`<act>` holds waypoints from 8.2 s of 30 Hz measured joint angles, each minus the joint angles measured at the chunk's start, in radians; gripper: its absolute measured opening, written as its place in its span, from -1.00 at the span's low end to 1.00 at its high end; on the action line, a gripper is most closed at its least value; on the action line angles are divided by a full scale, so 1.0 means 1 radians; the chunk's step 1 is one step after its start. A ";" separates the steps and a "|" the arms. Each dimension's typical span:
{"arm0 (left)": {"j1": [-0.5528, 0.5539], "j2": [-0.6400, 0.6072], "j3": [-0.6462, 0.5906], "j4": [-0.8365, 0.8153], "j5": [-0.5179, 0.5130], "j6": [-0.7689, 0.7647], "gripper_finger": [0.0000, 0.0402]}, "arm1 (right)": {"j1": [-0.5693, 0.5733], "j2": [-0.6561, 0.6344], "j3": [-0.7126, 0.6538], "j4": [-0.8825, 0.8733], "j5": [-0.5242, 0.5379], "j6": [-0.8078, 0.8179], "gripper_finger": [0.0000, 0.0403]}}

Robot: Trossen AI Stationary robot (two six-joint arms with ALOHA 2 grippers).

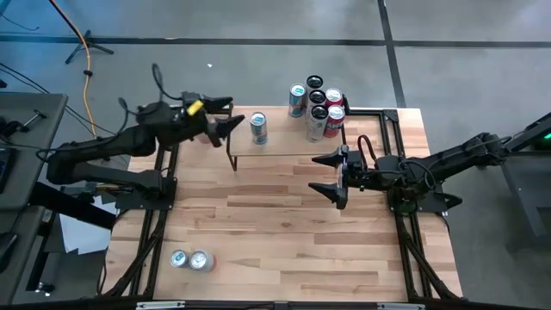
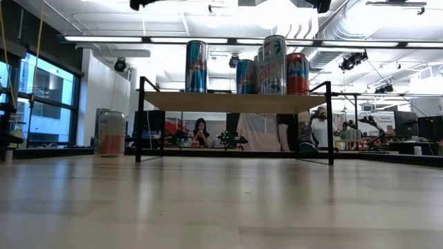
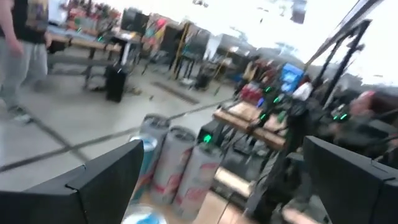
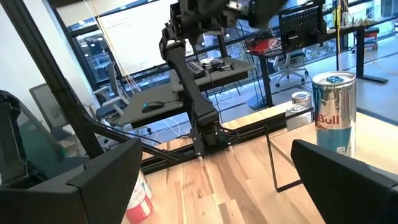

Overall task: Place canned beverage on shelf
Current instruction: Put the top right blue soda can on the shelf aligned with the blue soda can

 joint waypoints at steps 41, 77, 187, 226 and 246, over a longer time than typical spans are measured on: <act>0.328 0.056 -0.268 0.092 0.293 0.218 -1.00 | 0.003 0.000 0.000 0.420 -0.087 0.089 0.98; 0.217 0.189 -0.195 -0.099 0.226 0.263 -1.00 | 0.199 0.129 0.470 -0.416 0.315 0.017 -0.95; -0.290 0.343 0.020 -0.029 -0.042 0.560 -1.00 | 0.206 0.132 0.467 -0.954 0.494 0.342 -1.00; -0.131 0.688 0.260 -0.146 -0.119 0.837 -1.00 | 0.172 0.132 0.467 -0.972 0.586 0.377 -1.00; -0.096 0.763 0.260 -0.130 -0.094 0.921 -1.00 | 0.172 0.132 0.467 -0.938 0.598 0.380 -1.00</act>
